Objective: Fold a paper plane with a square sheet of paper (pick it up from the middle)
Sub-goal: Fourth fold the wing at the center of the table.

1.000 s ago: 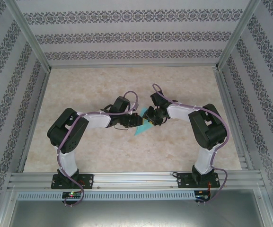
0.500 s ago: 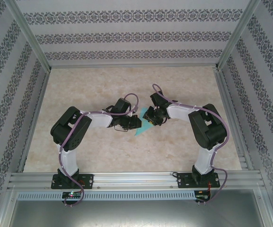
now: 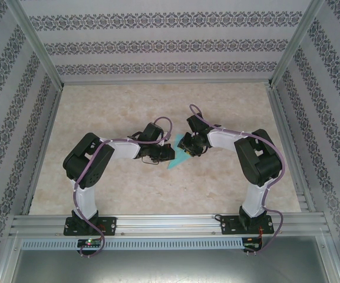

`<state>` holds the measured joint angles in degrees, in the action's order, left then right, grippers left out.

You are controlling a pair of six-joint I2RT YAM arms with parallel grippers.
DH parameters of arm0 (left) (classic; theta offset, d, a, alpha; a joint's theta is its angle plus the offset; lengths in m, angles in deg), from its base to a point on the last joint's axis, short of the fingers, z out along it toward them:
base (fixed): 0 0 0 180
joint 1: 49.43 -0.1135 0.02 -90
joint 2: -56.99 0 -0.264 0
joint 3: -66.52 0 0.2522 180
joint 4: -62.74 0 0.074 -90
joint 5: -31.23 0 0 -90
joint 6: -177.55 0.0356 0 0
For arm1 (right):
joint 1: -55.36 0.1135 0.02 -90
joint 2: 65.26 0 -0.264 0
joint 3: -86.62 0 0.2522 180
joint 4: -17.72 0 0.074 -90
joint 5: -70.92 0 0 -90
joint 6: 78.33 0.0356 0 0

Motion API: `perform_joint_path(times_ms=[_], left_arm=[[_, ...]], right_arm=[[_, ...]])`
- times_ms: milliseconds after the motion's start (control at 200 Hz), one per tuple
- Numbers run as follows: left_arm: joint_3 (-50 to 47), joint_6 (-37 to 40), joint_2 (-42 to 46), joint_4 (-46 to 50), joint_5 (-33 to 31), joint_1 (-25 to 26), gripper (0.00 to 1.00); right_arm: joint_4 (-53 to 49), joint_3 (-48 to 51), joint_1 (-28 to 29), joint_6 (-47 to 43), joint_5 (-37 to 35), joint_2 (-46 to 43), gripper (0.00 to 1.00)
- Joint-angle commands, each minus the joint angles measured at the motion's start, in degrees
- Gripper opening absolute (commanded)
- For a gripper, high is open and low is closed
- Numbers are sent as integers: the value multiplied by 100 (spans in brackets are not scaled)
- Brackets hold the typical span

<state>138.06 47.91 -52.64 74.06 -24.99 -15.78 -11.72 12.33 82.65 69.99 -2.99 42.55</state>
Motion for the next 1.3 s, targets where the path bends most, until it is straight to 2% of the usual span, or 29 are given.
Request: perform_joint_path(times_ms=[0,460,789,1069,1294], left_arm=[[132,127,-17,279,-157,32,11],[177,122,-111,427,-165,32,11],[416,262,-304,1167,-251,35,8],[590,438,-412,1833,-440,38,3],[612,476,-481,2062,-502,46,2]], right_arm=[[-962,570,81,8,-802,1128,36],[-956,526,118,-25,-768,1245,35],[-1016,471,134,-28,-707,1005,35],[-986,109,67,-231,-320,136,36],[-805,84,-109,-637,-110,-1118,40]])
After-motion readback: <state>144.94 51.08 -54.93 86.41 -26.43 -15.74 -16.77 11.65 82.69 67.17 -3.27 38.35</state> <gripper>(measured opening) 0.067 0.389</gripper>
